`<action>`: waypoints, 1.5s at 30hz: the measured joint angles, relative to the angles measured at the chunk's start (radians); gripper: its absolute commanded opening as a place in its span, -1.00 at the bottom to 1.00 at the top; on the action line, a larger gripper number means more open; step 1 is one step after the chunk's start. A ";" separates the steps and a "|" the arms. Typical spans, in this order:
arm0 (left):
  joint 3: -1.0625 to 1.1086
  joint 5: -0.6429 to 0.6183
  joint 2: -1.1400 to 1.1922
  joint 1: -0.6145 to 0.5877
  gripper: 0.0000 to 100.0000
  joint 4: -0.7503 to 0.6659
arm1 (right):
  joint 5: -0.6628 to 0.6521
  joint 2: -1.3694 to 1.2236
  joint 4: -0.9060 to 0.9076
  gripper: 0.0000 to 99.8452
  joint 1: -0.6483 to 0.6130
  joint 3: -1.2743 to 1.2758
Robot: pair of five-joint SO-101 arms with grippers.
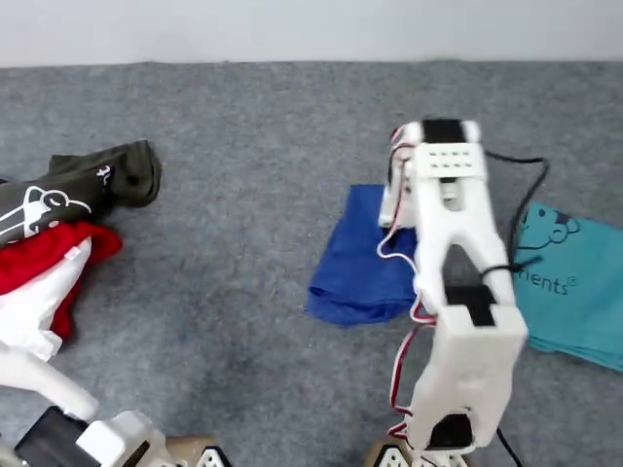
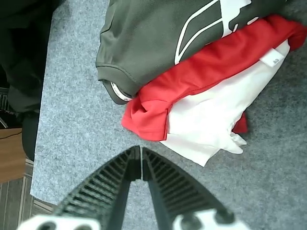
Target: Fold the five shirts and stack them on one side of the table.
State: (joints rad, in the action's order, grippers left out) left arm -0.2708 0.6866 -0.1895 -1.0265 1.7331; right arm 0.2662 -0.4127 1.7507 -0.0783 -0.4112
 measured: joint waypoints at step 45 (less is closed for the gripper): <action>0.000 0.000 0.000 0.000 -0.97 0.000 | -0.824 0.057 -0.296 -0.65 0.747 0.002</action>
State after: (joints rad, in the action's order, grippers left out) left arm -0.2708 0.6866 -0.1895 -1.0265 1.7331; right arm -0.5577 -0.3560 1.4546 0.6690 -0.4097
